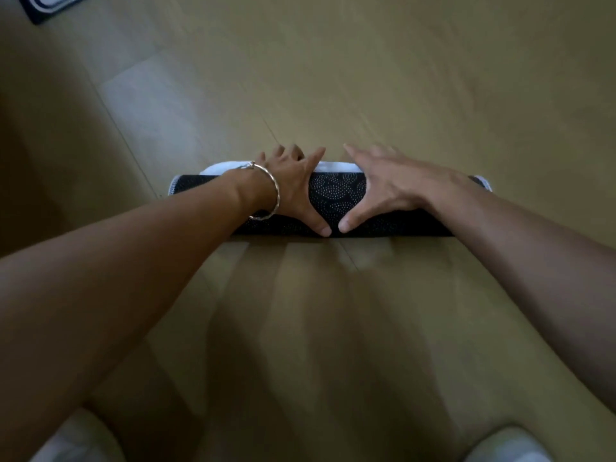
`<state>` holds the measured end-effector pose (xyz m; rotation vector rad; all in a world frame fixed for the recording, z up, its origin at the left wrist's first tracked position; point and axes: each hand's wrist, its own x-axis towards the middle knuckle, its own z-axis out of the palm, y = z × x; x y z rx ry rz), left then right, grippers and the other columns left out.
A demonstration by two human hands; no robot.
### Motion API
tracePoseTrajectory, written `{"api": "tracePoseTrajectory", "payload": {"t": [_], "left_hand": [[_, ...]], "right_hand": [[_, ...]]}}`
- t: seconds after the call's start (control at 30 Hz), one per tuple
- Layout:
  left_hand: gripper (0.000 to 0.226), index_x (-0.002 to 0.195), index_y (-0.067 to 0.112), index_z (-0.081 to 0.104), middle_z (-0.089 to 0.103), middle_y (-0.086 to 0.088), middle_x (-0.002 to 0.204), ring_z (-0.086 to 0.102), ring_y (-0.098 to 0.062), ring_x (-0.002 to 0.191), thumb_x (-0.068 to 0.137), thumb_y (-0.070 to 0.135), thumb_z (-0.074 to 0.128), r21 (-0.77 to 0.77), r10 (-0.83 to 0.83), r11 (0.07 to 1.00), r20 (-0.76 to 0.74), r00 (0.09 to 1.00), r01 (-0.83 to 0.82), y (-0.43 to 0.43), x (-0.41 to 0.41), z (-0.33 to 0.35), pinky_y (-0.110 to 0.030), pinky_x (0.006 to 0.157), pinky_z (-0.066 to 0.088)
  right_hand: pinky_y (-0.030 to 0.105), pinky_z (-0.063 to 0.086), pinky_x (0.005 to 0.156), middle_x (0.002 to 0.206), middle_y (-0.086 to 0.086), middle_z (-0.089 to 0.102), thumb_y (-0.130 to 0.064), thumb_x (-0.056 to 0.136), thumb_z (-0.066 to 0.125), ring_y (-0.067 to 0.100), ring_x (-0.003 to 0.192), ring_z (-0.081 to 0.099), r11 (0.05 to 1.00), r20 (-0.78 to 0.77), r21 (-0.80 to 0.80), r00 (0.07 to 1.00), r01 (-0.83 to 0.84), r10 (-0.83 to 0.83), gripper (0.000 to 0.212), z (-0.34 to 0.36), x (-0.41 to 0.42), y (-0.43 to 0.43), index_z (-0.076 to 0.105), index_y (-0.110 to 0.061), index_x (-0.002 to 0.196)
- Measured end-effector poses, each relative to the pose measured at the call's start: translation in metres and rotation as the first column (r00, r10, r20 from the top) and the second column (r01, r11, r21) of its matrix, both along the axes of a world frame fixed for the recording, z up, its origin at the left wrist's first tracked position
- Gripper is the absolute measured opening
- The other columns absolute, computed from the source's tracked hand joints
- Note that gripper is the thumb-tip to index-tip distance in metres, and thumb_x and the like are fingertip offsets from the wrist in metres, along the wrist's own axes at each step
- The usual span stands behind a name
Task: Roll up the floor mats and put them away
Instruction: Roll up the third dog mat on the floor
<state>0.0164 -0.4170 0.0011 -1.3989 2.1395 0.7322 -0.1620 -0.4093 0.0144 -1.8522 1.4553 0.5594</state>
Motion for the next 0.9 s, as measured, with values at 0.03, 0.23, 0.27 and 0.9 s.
{"api": "tracePoseTrajectory", "payload": {"t": [0.03,0.23,0.27,0.9], "left_hand": [[0.138,0.150,0.027,0.009,0.036,-0.010,0.139,0.034,-0.030,0.127,0.038,0.080,0.071,-0.040,-0.009,0.999,-0.007,1.000,0.009,0.002,0.000,-0.001,-0.046,0.108,0.028],[0.105,0.126,0.023,0.049,0.047,-0.005,0.115,0.043,-0.025,0.106,0.041,0.082,0.065,-0.260,-0.064,0.965,-0.102,0.993,0.035,0.026,0.007,-0.004,-0.038,0.092,0.034],[0.101,0.123,0.023,0.050,0.046,-0.005,0.115,0.042,-0.025,0.106,0.042,0.081,0.065,-0.277,-0.061,0.961,-0.112,0.992,0.028,0.031,0.007,-0.005,-0.038,0.090,0.034],[0.065,0.123,0.022,0.035,0.045,-0.003,0.116,0.048,-0.023,0.106,0.074,0.055,0.063,-0.062,-0.375,0.915,0.227,0.899,0.398,0.096,0.013,0.103,-0.039,0.085,0.038]], "right_hand": [[0.042,0.027,0.108,0.150,0.010,0.026,-0.070,0.048,0.078,0.028,0.139,0.021,0.999,-0.001,-0.035,1.000,0.004,-0.004,0.137,-0.001,0.000,0.003,0.001,-0.026,0.153],[0.041,0.034,0.097,0.126,0.008,0.042,-0.078,0.046,0.070,0.028,0.119,0.036,0.973,-0.025,-0.231,1.000,0.010,-0.016,0.128,-0.005,0.003,0.029,0.019,-0.024,0.149],[0.041,0.034,0.095,0.122,0.007,0.043,-0.079,0.046,0.069,0.027,0.116,0.037,0.965,-0.028,-0.261,0.999,0.016,-0.024,0.124,-0.005,0.003,0.034,0.025,-0.025,0.148],[0.039,0.031,0.094,0.121,0.002,0.052,-0.052,0.070,0.070,0.026,0.115,0.046,0.967,0.050,-0.098,0.972,0.235,-0.231,0.071,0.075,0.042,0.141,0.039,-0.026,0.129]]}}
